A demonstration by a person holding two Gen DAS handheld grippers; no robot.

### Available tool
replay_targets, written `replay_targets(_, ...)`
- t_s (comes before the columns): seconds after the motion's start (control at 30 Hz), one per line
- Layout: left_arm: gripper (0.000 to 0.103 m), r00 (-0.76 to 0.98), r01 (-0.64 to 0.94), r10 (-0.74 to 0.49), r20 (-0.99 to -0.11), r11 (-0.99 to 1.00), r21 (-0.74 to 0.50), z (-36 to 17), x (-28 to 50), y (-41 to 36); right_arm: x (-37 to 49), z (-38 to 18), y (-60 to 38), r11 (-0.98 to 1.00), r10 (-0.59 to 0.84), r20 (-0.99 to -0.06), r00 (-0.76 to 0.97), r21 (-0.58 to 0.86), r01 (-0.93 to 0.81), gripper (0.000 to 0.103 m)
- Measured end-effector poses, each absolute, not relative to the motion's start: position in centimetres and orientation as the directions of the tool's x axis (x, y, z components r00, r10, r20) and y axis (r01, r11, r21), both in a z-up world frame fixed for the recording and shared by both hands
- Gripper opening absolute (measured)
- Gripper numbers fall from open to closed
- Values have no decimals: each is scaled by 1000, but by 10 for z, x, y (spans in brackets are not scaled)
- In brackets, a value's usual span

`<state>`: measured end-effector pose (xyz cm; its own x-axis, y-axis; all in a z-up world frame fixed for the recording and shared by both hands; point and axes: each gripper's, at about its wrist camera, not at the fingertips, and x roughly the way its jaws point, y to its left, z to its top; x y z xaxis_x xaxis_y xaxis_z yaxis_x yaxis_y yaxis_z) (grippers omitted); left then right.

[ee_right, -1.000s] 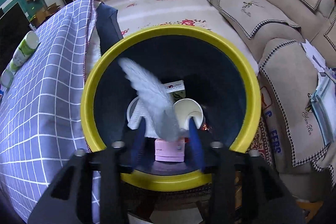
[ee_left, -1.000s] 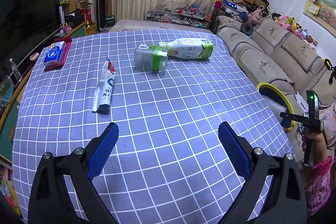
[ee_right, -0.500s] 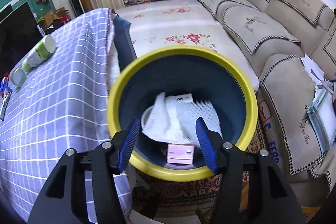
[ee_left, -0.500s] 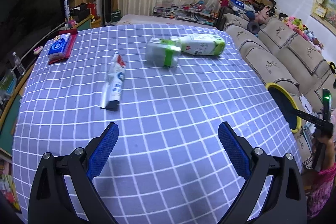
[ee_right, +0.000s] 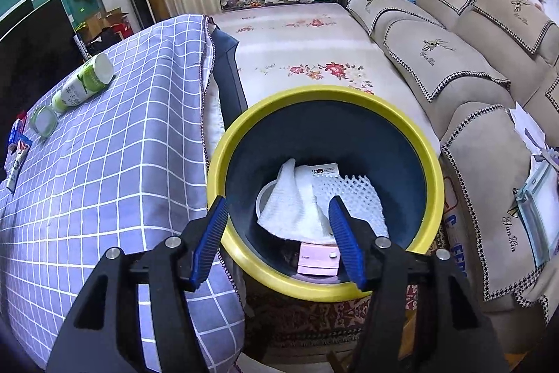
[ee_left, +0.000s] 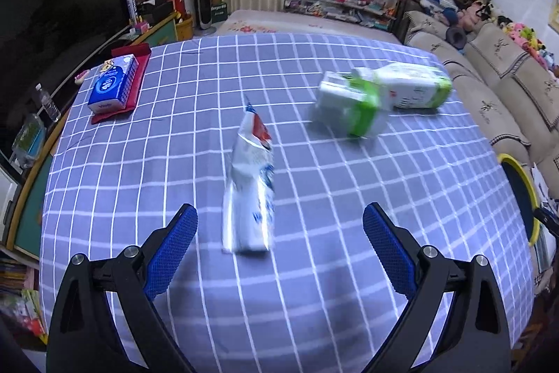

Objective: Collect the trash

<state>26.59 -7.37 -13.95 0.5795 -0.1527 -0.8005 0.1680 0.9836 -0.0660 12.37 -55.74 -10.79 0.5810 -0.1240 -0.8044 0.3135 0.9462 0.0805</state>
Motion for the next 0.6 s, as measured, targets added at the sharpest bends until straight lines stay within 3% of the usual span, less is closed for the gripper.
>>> replay_targets(0.43, 89, 533, 120, -89, -841, 992, -29, -173, 326, -72, 130, -109, -551, 951, -116, -809, 576, 77, 299, 57)
replay_targets(0.6, 77, 540, 107, -69, -839, 994, -13, -173, 333, -70, 133, -109, -550, 952, -112, -811, 574, 78, 296, 58)
